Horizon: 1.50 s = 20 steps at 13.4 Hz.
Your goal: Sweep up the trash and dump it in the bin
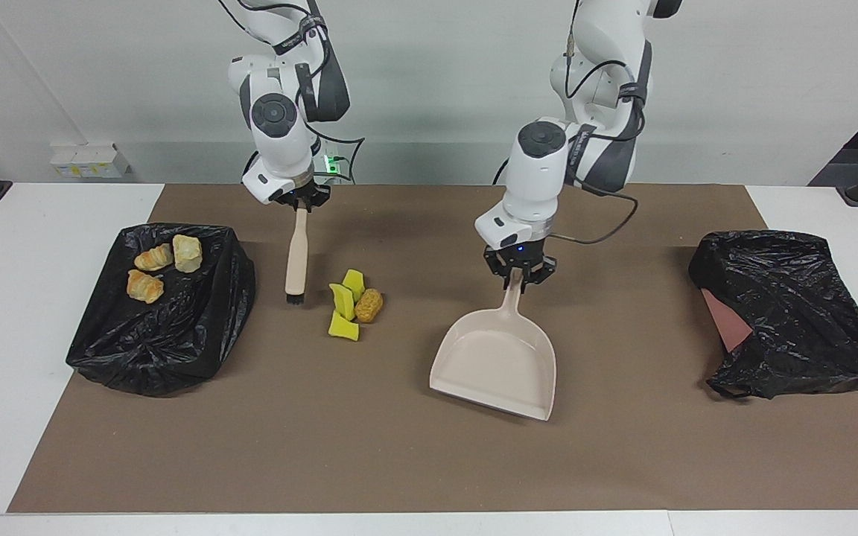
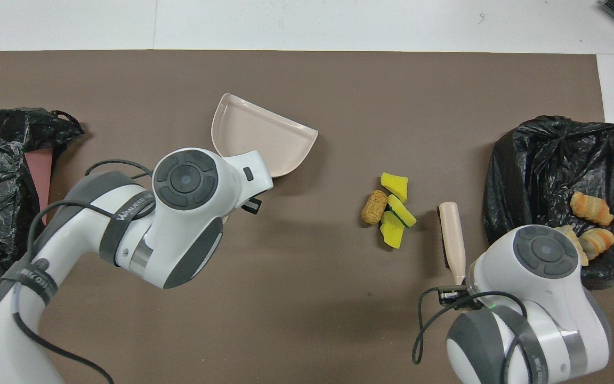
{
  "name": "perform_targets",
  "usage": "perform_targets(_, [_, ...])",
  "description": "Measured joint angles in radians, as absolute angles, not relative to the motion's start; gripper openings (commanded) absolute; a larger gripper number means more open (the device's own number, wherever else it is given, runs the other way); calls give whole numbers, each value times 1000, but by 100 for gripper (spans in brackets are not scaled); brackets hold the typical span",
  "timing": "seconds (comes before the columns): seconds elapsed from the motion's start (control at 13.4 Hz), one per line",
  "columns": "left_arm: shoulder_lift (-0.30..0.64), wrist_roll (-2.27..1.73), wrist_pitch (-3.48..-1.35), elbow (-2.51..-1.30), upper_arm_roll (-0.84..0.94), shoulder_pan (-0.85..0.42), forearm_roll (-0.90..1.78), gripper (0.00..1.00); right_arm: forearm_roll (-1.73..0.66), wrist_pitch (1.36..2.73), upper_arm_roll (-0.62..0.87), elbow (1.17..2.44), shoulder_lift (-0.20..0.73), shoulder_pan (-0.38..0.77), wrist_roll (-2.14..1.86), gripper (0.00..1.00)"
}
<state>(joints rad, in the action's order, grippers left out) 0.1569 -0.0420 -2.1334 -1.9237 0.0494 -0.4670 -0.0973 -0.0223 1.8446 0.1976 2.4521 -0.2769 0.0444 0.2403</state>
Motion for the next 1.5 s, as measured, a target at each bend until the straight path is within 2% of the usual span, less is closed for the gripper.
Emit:
perform_targets(0.3, [108,458,-2014,-1926,49,-374,-86,0,-60,1888,198,2503,-273,49,241,0])
perform_targets(0.6, [88,858,-1976,-1974,47,-302,-43,0,-75,1915,200,2505,-271,111,242,0])
perform_targets(0.82, [69,957,-2025,-2038,67,-330,-40,0,-84,1951,200,2507,-267,115,242,0])
perform_targets(1.12, [70,976,-2121,-2084,72,-436,-39,0,-88,2130,200,2510,-184,131,244,0])
perform_targets(1.5, [92,883,-2176,-2092,71,-514,-38,0,-245,2143,202,2472,-152,230,250,0])
